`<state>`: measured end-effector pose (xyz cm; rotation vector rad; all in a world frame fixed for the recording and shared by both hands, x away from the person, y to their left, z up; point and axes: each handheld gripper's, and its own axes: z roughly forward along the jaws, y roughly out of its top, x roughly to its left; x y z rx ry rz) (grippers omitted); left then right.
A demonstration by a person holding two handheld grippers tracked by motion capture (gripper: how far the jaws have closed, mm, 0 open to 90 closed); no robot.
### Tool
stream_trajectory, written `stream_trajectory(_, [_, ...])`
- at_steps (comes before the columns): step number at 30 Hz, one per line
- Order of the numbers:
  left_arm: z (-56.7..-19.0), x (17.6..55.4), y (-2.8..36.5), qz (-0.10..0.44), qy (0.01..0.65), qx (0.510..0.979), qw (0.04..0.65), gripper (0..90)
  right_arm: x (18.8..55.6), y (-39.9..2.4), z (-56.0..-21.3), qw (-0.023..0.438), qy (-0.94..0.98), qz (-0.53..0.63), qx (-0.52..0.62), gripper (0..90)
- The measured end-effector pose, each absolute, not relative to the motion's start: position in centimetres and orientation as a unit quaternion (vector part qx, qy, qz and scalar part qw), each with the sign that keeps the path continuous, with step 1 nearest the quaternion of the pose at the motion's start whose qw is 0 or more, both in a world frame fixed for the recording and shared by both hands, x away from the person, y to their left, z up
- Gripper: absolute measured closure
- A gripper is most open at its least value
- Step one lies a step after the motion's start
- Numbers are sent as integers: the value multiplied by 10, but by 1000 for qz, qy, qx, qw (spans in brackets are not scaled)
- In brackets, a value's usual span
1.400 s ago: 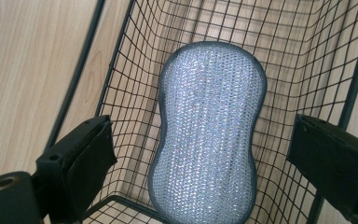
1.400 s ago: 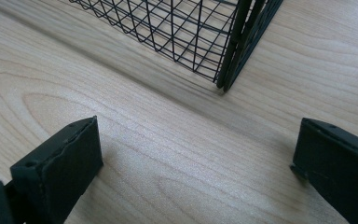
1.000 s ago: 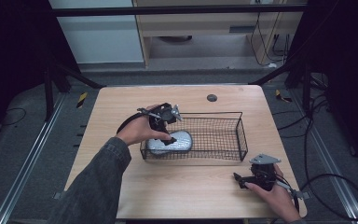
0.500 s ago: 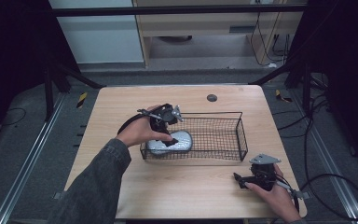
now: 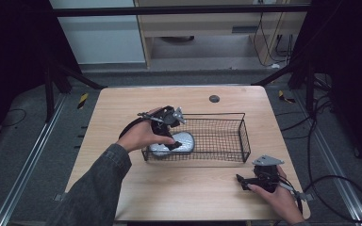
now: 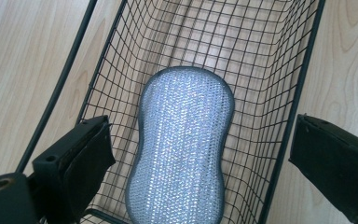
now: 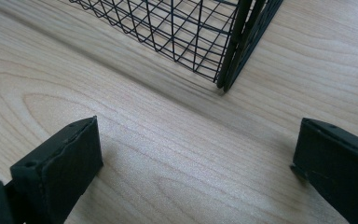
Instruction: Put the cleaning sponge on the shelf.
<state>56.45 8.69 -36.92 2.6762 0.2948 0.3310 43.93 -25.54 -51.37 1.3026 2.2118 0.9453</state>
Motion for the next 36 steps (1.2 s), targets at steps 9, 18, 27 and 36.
stream_trajectory(9, [-364,552,86,128,118,955,240,37,439,-255,-514,202,792,338,466,13])
stream_trajectory(18, [-359,538,85,136,133,945,265,34,439,-255,-514,202,792,338,466,13])
stream_trajectory(27, [-359,525,84,141,146,939,279,34,439,-255,-514,201,791,339,467,13])
stream_trajectory(36, [-363,510,88,152,159,927,304,39,439,-255,-514,201,792,339,466,13])
